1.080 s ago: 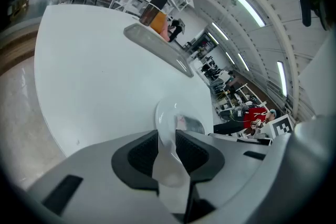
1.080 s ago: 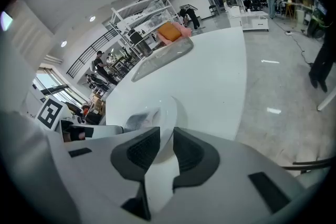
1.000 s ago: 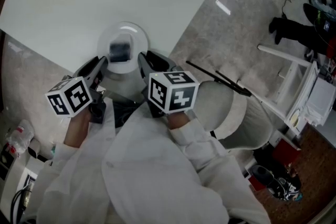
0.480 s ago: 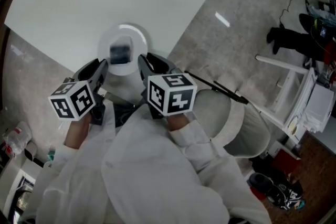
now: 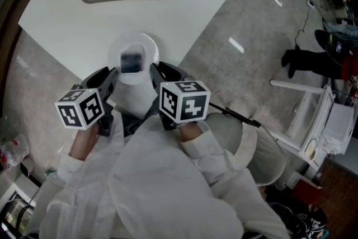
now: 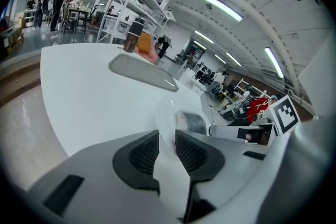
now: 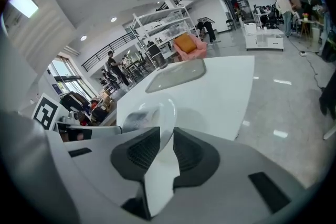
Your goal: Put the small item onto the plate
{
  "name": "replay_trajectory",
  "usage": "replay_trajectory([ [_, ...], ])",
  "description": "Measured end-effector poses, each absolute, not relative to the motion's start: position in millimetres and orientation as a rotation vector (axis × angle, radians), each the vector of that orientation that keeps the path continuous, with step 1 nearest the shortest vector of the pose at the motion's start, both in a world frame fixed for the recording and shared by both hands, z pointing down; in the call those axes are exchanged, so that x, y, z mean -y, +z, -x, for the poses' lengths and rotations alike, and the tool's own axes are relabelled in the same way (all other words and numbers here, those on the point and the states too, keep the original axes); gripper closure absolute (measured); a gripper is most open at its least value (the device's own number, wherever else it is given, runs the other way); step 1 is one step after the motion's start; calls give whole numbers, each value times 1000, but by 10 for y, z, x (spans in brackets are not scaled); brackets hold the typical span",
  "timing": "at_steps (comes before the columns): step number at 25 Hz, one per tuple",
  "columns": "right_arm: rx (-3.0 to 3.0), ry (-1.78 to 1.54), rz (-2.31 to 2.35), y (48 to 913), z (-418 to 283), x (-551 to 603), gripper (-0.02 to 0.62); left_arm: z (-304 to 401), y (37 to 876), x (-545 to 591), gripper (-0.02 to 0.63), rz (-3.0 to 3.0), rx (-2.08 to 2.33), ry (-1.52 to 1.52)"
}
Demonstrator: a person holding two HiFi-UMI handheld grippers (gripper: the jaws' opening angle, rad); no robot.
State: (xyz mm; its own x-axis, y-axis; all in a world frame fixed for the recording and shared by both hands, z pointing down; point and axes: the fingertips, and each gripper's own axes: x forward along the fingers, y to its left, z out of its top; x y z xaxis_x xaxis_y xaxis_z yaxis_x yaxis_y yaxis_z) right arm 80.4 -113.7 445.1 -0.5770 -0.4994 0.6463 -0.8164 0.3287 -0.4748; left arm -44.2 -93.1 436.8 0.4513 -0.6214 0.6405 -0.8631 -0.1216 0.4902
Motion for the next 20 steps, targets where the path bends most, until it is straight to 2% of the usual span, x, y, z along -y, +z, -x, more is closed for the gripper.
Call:
replay_trajectory([
  [20,2199,1125,-1172,4389,-759,1137,512,495,4291,957,503,-1862,1255,321],
])
